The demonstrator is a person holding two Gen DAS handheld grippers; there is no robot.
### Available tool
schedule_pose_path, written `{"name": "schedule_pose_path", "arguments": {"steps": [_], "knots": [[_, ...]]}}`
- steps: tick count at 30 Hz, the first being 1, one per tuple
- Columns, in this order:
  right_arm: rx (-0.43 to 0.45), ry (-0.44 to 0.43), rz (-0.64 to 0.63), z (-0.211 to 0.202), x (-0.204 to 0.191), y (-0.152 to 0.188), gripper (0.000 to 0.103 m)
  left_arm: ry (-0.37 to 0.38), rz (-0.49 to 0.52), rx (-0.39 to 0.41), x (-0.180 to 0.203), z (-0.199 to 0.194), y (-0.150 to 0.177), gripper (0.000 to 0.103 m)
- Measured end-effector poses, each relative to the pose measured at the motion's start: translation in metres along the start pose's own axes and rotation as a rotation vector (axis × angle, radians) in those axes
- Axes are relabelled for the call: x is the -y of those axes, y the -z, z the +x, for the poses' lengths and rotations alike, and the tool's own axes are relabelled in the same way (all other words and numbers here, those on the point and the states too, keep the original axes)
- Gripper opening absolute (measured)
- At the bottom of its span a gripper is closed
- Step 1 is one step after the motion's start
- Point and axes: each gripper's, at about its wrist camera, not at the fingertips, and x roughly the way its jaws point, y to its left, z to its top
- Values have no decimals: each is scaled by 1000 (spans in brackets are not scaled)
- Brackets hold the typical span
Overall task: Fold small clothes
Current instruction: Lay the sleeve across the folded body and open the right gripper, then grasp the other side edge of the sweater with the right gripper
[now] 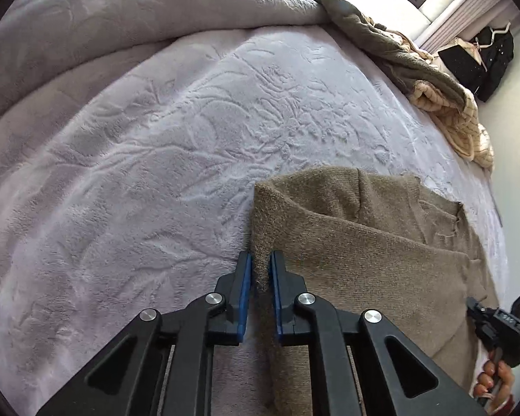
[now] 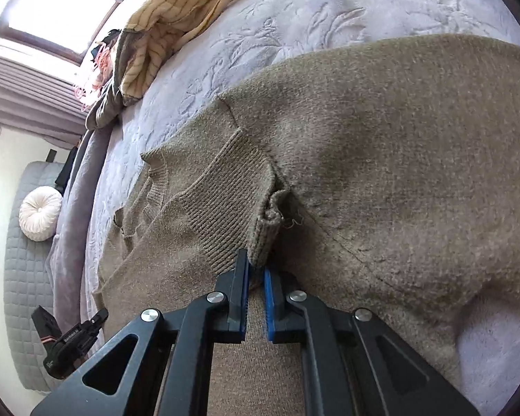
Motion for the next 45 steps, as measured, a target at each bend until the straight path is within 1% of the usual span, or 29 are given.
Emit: {"name": "schedule_pose_path", "arguments": {"steps": [4,5,8,10,11,14,15,16,17,20,22,23,24,25,26,27,28,29,30,32,34,37,38,39,42,43,45], "knots": [[2,13,-10,-5,-1,0,8,-154,66,14,10,-12,6,12],[-1,4,3,-5,1,0,10,-177,72,16,10,-14,7,12],[-9,-25,42,-8,4,-1,12,-192,90,44,12,-25,14,12],[3,-41,37,-12,2,-3,16,-237,116,59,16,-30,19,12],[15,-46,36,-14,1,-5,20,-248,121,59,18,-31,22,13],[45,-61,80,-18,6,-9,21,-228,106,48,22,-33,28,13],[48,-62,99,-18,8,-10,19,-236,106,44,26,-33,30,13],[49,-49,116,-18,10,-10,13,-242,105,42,28,-34,33,13],[52,-58,121,-19,11,-9,7,-237,102,42,30,-36,37,13],[64,-55,89,-25,7,-5,7,-214,93,44,37,-40,49,13],[66,-30,73,-25,7,-3,7,-210,96,33,43,-38,57,13],[59,-2,73,-22,11,-2,7,-205,94,21,45,-35,60,13],[49,7,85,-19,16,-2,7,-204,89,8,46,-32,63,13],[38,-3,108,-15,21,-2,7,-204,83,-3,47,-30,66,13],[39,-6,121,-15,24,-1,7,-205,79,-8,47,-30,69,29],[46,-6,127,-17,25,-1,9,-202,76,-10,47,-31,72,54],[47,3,123,-19,24,0,10,-208,69,-10,47,-33,74,103],[45,13,114,-22,22,1,12,-224,67,13,48,-37,76,101],[40,26,99,-24,19,3,13,-227,82,17,50,-39,78,101],[25,38,66,-29,13,8,13,-211,95,3,52,-40,82,101],[13,35,38,-34,9,14,17,-212,102,-4,54,-40,87,101],[-21,34,9,-39,1,28,30,-242,107,-14,57,-41,93,101],[-37,29,0,-40,-1,34,39,-250,106,-25,57,-40,95,101],[-49,24,-11,-41,-3,39,45,-252,106,-49,57,-38,97,101],[-88,19,-66,-44,-10,56,47,-217,103,-135,57,-28,102,101],[-105,20,-84,-44,-13,62,47,-210,112,-148,60,-27,106,101],[-135,9,-97,-44,-13,72,47,-199,141,-139,68,-31,112,101]]}}
